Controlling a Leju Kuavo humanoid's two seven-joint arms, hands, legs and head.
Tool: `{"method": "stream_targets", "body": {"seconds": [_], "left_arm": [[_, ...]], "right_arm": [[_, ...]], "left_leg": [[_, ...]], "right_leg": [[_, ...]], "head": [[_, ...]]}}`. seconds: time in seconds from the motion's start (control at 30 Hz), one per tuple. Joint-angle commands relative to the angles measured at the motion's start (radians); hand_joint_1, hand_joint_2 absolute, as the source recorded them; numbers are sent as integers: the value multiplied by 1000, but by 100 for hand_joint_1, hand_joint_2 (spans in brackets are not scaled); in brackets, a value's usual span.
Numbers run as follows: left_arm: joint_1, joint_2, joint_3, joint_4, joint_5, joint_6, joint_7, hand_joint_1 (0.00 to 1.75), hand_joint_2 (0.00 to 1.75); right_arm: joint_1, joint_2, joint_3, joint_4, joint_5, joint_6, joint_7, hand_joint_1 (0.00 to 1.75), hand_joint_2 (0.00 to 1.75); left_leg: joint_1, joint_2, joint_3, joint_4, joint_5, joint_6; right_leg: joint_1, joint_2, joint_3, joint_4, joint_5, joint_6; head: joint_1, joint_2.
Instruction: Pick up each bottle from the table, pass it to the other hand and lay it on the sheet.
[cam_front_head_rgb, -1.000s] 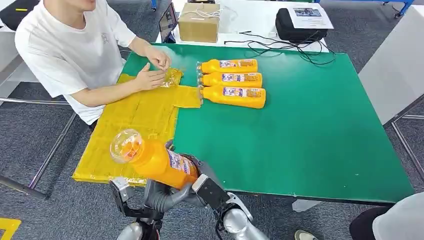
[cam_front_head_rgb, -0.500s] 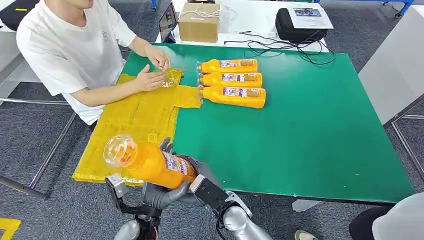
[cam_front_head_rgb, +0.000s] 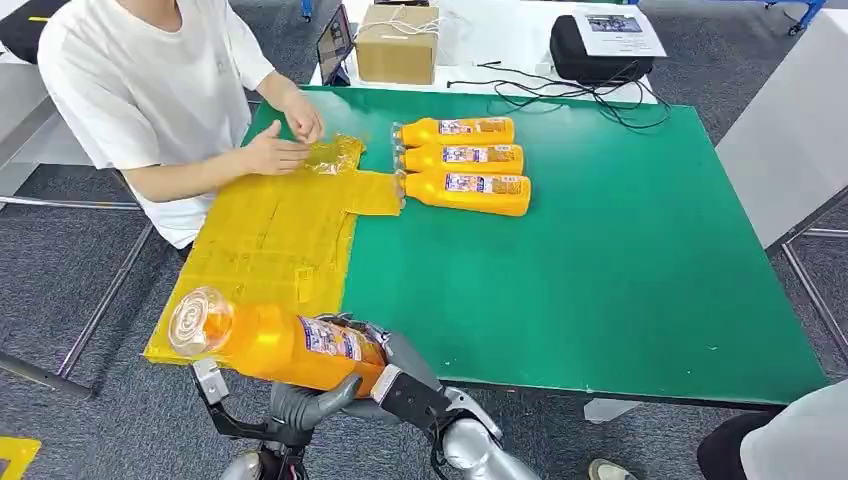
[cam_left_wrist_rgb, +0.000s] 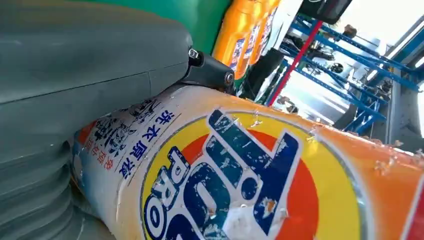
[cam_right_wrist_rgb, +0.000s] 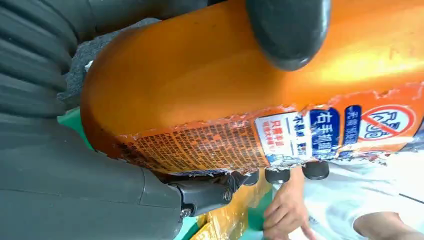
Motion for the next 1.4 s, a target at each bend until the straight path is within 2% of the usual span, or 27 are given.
{"method": "stream_targets", "body": {"seconds": [0.03,0.37,0.4,0.43,0.47,0.53,0.6,0.67,0.73,0.77,0.83,0.9,1.03,1.13,1.2,1.23,1.27,1.33,1.37,1.4], "left_arm": [[-62,-15,4,-39,21,-42,-4,175,175],[-46,-14,13,-57,26,-61,-9,175,175],[-43,-17,19,-61,24,-51,-9,175,175],[-37,-21,30,-67,22,-29,-3,175,175],[-27,-26,45,-84,13,4,5,175,175],[-17,-37,69,-102,-4,85,40,175,175],[-14,-43,85,-120,-21,153,42,175,175],[-17,-41,92,-127,-60,217,35,175,175],[-24,-34,82,-132,-129,284,13,175,175],[-32,-38,77,-137,-243,379,-36,175,175],[-45,-48,91,-148,-321,454,-76,175,175],[-56,-33,92,-157,-328,436,-69,175,175],[-68,-17,110,-150,-402,449,-62,175,175],[-115,4,124,-89,-582,584,-65,175,175],[-163,29,132,-3,-817,768,-82,175,175],[-186,37,148,44,-867,810,-70,175,175],[-222,62,155,125,-1022,915,-61,175,175],[-277,80,178,238,-1096,949,-41,175,175],[-311,88,232,311,-1305,985,19,175,175],[-326,83,261,344,-1354,985,4,175,175]], "right_arm": [[60,-29,44,103,10,39,-11,175,175],[94,-22,17,109,18,12,-2,175,175],[98,-20,13,106,22,-1,5,154,175],[109,-17,2,95,35,-35,20,0,175],[121,-12,-8,74,55,-75,34,0,0],[142,-10,-18,32,72,-117,47,0,0],[165,-12,-19,-19,125,-217,50,0,0],[182,-10,-34,-56,108,-259,38,0,0],[200,-14,-42,-94,102,-315,14,0,0],[211,-19,-45,-119,87,-346,-5,0,0],[218,-42,-28,-157,79,-338,1,0,0],[225,-67,-12,-188,84,-324,-7,0,0],[258,-78,-37,-249,91,-382,-33,0,0],[269,-76,-61,-270,72,-399,-27,0,0],[266,-71,-73,-258,58,-394,-36,0,0],[265,-68,-77,-254,50,-387,-42,0,0],[263,-69,-77,-255,47,-380,-50,0,0],[257,-71,-80,-255,48,-377,-53,0,0],[252,-67,-89,-253,46,-370,-57,0,0],[252,-64,-95,-253,43,-370,-57,0,0]], "left_leg": [[2,-5,2,-1,0,-1],[3,-7,5,0,-2,-2],[2,-7,4,-1,-1,-2],[2,-5,2,-1,-1,-1],[3,-7,4,0,-2,-2],[4,-8,6,1,-4,-3],[3,-5,4,1,-3,-2],[3,-3,3,1,-3,-2],[4,-4,5,2,-4,-3],[1,-2,0,1,-2,-1],[1,-4,-2,0,-1,-1],[4,-5,1,2,-3,-2],[2,-4,1,0,-2,-2],[2,-4,2,0,-3,-2],[3,-5,3,0,-3,-3],[1,-4,0,-1,0,-2],[2,-5,3,-2,-1,-3],[1,-5,3,-2,-1,-2],[1,-4,3,-3,0,-2],[2,-5,5,-4,0,-3]], "right_leg": [[1,-3,4,-1,-1,-1],[3,-5,7,-1,-3,-2],[2,-5,6,-2,-2,-2],[2,-4,4,-2,-2,-1],[2,-5,6,-2,-3,-2],[4,-4,9,-1,-5,-3],[3,-4,7,-1,-4,-2],[3,-2,6,0,-4,-2],[3,-2,8,0,-4,-3],[1,0,2,0,-2,-1],[0,-1,0,1,-1,-1],[3,-2,4,0,-3,-2],[1,-1,3,0,-2,-2],[2,0,4,0,-2,-2],[2,-1,7,-1,-3,-3],[1,-1,2,-1,-1,-1],[1,-1,6,-2,-2,-3],[1,-2,5,-2,-1,-2],[1,-1,5,-2,0,-2],[1,-1,7,-3,-1,-3]], "head": [[0,0],[0,0],[0,0],[0,0],[0,0],[0,0],[1,0],[0,0],[0,0],[1,0],[-1,0],[0,0],[0,0],[0,0],[0,0],[0,0],[0,0],[0,0],[0,0],[-1,0]]}}
